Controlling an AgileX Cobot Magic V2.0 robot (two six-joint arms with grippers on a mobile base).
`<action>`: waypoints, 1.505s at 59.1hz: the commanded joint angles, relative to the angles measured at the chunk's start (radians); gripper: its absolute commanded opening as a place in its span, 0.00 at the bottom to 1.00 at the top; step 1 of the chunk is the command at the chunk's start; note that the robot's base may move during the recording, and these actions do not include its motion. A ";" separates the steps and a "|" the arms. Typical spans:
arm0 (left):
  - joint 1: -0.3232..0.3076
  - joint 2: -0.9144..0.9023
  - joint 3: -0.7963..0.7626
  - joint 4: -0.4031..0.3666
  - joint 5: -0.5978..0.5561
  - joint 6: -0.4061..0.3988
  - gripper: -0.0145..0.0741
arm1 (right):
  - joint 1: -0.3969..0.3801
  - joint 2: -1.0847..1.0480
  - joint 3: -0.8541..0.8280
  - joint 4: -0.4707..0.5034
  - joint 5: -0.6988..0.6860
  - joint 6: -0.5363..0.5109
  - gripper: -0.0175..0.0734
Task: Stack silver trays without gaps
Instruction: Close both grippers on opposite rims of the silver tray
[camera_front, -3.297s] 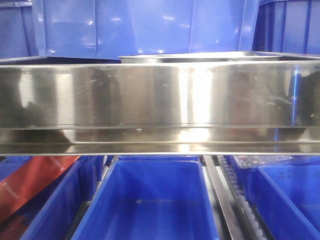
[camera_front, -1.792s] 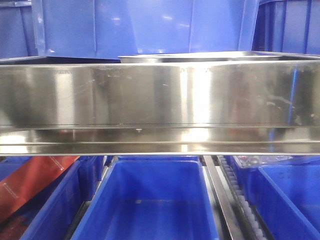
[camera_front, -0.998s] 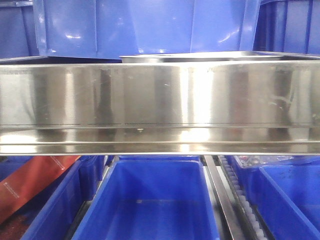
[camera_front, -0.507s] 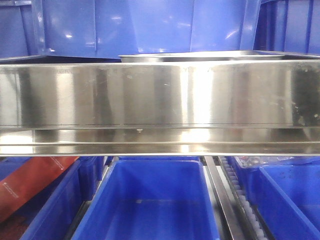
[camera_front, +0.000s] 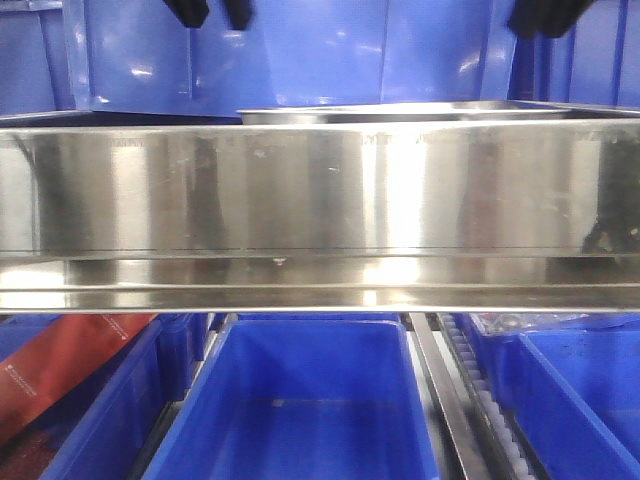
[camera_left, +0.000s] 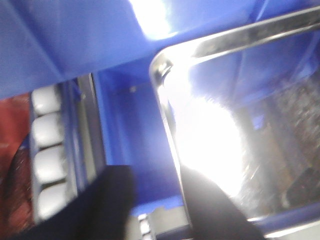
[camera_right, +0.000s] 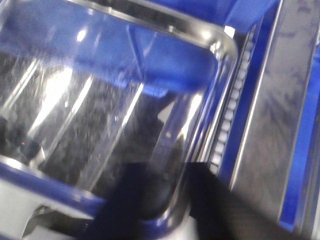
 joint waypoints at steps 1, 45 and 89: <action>-0.005 0.003 -0.011 -0.006 -0.033 -0.037 0.56 | 0.002 0.001 -0.013 0.002 -0.059 -0.007 0.61; -0.005 0.103 -0.011 -0.012 -0.018 -0.085 0.64 | 0.000 0.111 -0.009 -0.024 -0.085 0.124 0.67; 0.003 0.164 -0.011 -0.064 -0.048 -0.111 0.64 | -0.002 0.153 -0.007 -0.058 -0.094 0.160 0.67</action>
